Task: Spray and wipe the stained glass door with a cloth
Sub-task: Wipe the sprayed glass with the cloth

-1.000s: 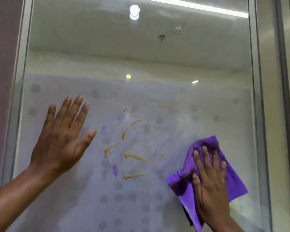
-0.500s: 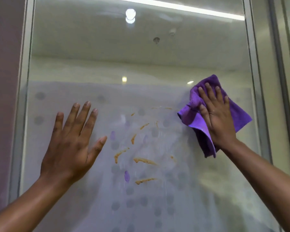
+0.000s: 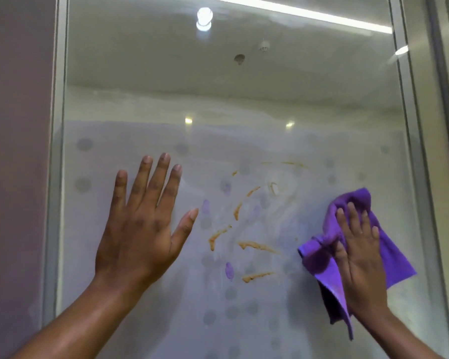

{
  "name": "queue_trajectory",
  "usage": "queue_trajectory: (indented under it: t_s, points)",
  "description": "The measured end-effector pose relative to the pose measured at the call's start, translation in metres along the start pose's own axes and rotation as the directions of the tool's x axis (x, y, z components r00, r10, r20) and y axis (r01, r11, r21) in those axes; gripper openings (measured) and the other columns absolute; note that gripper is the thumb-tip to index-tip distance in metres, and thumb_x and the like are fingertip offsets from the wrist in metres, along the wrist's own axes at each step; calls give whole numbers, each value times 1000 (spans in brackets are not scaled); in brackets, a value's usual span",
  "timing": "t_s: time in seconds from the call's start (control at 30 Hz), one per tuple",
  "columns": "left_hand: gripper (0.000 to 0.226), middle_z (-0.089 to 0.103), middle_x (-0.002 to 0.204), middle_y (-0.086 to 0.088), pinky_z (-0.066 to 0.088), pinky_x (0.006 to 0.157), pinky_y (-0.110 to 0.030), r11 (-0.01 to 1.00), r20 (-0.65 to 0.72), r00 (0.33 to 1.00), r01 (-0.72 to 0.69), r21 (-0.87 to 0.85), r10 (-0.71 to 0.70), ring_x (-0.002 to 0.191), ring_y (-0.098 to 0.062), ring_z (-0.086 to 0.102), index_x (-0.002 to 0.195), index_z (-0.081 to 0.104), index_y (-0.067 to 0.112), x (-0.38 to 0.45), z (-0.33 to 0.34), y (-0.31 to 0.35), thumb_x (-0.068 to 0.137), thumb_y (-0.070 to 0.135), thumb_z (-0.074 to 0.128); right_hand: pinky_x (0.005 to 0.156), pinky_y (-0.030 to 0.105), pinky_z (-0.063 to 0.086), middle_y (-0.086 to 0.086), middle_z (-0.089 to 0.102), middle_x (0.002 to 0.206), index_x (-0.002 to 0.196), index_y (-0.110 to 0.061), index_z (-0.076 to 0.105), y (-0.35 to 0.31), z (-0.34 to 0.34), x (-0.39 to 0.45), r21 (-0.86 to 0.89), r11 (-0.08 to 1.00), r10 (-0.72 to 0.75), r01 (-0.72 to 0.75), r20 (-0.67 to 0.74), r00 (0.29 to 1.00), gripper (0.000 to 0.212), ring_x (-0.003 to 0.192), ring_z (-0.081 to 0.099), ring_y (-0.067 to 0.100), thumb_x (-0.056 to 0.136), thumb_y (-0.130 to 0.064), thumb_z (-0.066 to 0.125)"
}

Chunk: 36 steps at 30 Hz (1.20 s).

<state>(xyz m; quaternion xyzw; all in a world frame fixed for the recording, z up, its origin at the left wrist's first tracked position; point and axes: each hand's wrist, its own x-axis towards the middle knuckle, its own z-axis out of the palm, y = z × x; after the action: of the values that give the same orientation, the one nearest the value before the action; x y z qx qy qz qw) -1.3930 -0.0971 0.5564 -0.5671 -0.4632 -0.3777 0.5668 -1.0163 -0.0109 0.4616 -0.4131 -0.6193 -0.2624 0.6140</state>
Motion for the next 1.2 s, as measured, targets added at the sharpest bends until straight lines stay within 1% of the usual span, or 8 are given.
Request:
queue_trajectory:
  t_s: [0.23,0.4,0.6,0.73,0.87,1.0,1.1,1.2]
  points:
    - [73,27,176,-14,12,133,-61,999,-49,999,-8,-41,6,164,-35,22,163,39,7,-1,-3,2,105,50,38,132,40,0,-9,12,176,166,-24,22,28,-11,-23,-29,993,-110,112,66,992,58,163,7,20,113,-47,17]
    - [72,32,173,-15,18,131,-63,989,-34,990,-140,-53,139,161,-36,30,161,43,5,-3,-7,5,104,49,40,128,58,13,7,24,171,162,-16,30,20,-18,43,-44,998,40,-40,-9,999,55,160,18,37,109,-30,35]
    - [75,26,176,-13,16,132,-60,984,24,984,-173,-43,175,163,-34,25,166,33,6,-1,-10,4,106,52,34,130,53,5,3,15,176,167,-23,24,-17,-16,136,3,971,238,-239,-106,965,54,163,10,34,114,-29,35]
    - [75,25,176,-13,15,133,-60,988,34,988,-148,-49,150,164,-33,23,166,32,6,-1,-10,5,106,51,34,131,50,4,0,17,175,166,-25,26,-24,-13,125,-9,1000,-30,30,-13,999,55,163,9,31,112,-32,32]
    - [76,23,177,-12,13,134,-58,985,23,986,-166,-44,167,165,-31,20,167,30,7,-3,-7,3,106,53,32,132,46,2,-5,15,175,166,-27,26,25,-32,114,-33,938,-338,346,151,929,54,163,6,20,113,-36,32]
    - [77,27,176,-13,15,133,-60,979,-1,979,-202,-43,202,164,-32,23,166,34,8,0,-7,4,104,54,36,132,48,6,0,23,174,164,-24,31,52,-43,105,43,999,23,-22,-22,1000,53,163,14,24,112,-24,38]
    - [78,29,175,-14,15,132,-61,976,12,977,-213,-42,214,163,-34,25,165,35,7,-2,-7,5,103,54,39,130,52,11,1,18,175,166,-24,24,26,-31,99,24,905,424,-426,-147,893,56,162,15,27,112,-21,39]
    - [77,29,175,-15,16,132,-61,976,6,977,-213,-41,214,163,-35,26,165,35,8,-1,-7,6,103,54,39,129,52,9,-2,17,176,166,-27,25,-17,-10,76,2,915,398,-405,-184,899,57,162,14,29,111,-29,36]
